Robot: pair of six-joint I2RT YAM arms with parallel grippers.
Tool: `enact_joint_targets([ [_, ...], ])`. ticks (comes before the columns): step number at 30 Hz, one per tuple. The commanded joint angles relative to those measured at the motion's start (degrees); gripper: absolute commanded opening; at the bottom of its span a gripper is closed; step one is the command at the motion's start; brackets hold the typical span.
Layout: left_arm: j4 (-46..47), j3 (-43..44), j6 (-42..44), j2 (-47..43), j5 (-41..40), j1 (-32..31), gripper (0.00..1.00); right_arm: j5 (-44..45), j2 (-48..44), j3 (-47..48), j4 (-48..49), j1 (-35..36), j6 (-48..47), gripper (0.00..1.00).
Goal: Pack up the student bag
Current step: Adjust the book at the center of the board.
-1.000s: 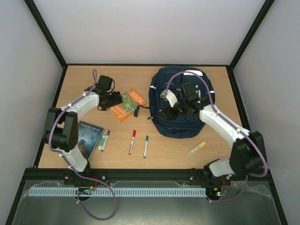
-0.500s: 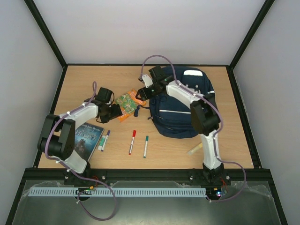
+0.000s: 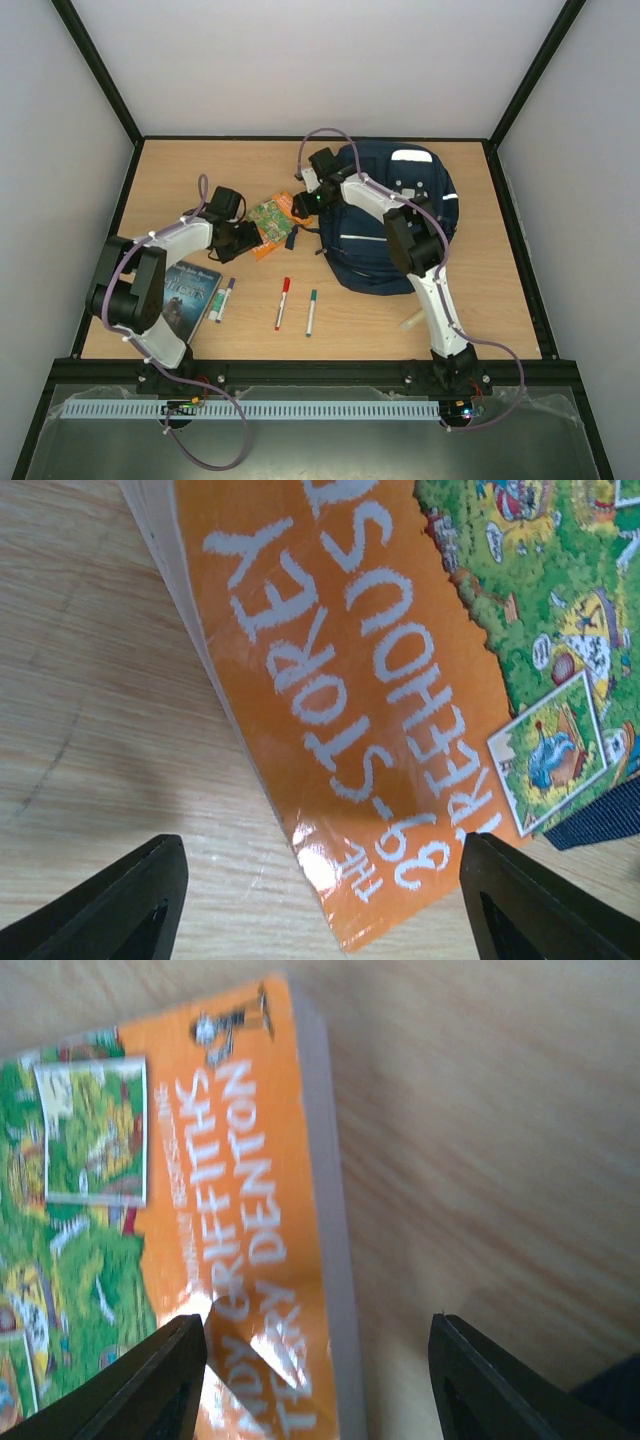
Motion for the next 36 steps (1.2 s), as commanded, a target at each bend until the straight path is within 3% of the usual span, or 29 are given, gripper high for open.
enact_joint_targets([
  [1, -0.03, 3.25, -0.5, 2.8, -1.04, 0.83, 0.77, -4.4, -4.83, -8.04, -3.4, 0.26, 1.94, 0.59],
  [10, -0.49, 11.41, 1.5, 10.48, -6.28, 3.24, 0.74, -10.6, -15.2, -24.3, 2.46, 5.65, 2.38, 0.56],
  [15, -0.57, 19.57, 4.4, 17.92, -3.92, 3.34, 0.74, -11.32, -17.59, -25.64, 2.16, 11.01, 1.12, 0.57],
  [20, -1.01, 30.33, 6.12, 26.65, 6.03, 2.78, 0.73, -8.15, -19.2, -27.79, 4.04, 16.43, -0.22, 0.6],
  [24, -5.13, 38.88, 6.9, 30.15, 1.79, 2.69, 0.75, -7.35, -17.76, -24.91, 1.5, 18.3, -0.87, 0.6],
  [31, -7.37, 40.16, 7.65, 21.8, -3.8, 4.48, 0.81, -7.06, -26.11, -27.14, -0.76, 17.58, -4.68, 0.61],
  [36, -7.61, 33.38, 7.4, 13.3, -1.86, 5.06, 0.83, -6.5, -29.38, -24.84, -3.27, 14.72, -5.91, 0.58],
])
